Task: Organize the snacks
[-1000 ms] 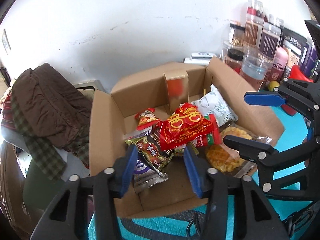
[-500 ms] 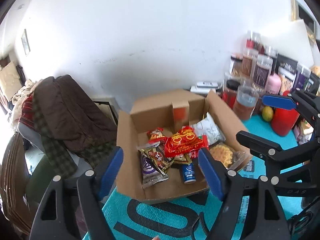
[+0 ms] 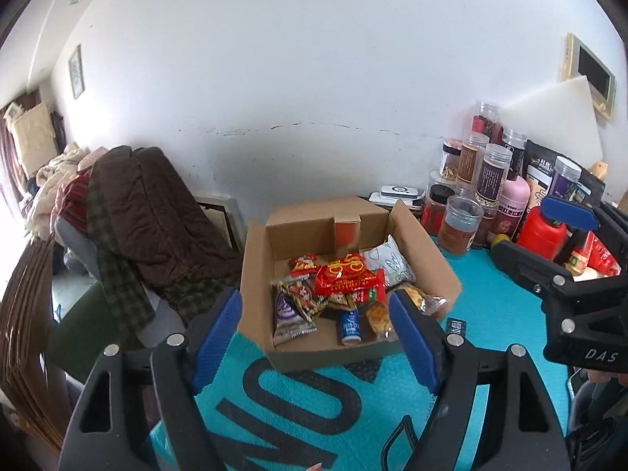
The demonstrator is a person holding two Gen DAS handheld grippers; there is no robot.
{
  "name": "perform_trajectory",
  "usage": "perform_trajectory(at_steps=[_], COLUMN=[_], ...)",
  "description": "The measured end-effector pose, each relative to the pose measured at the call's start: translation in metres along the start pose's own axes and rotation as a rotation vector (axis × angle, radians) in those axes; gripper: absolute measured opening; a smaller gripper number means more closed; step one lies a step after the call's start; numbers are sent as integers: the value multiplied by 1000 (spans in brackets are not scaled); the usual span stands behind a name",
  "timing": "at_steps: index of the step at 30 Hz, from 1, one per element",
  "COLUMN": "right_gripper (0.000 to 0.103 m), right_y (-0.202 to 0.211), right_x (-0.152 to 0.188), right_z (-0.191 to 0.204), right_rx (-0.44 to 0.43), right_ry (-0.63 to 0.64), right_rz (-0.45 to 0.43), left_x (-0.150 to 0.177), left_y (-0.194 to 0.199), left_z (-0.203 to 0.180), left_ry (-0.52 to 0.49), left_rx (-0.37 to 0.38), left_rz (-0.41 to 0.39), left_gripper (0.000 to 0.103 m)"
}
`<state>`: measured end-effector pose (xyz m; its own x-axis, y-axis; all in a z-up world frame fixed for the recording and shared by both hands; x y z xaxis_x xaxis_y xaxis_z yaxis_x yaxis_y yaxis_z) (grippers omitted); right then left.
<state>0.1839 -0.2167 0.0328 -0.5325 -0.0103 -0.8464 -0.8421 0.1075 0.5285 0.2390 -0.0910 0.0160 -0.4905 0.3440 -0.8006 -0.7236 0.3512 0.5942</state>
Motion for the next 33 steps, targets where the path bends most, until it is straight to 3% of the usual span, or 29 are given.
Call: perform_trajectory(at_steps=[17, 33], right_gripper=[91, 91], right_y=[48, 57], right_x=[54, 74], right_z=[0, 7], right_rx=[3, -69], right_ry=[-93, -94], right_rz=[0, -8], left_x=[47, 67], left_y=[53, 61], left_z=[-17, -19], left_ry=[82, 143], left_rx=[-62, -92], left_rz=[-43, -12], left_gripper=[77, 77])
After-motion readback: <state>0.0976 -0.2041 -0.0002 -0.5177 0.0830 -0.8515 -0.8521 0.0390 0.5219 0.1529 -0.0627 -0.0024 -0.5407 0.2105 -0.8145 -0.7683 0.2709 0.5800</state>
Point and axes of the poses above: each gripper's, at about its wrist camera, not at the fingertips, and y roughly against the way its jaws point, z to its left, x to its underside, the point moved 7 cm from there along -y, roughly the way its jaws point, and after that the axes turned 4 degrees about -x, right-handed, at the moved point
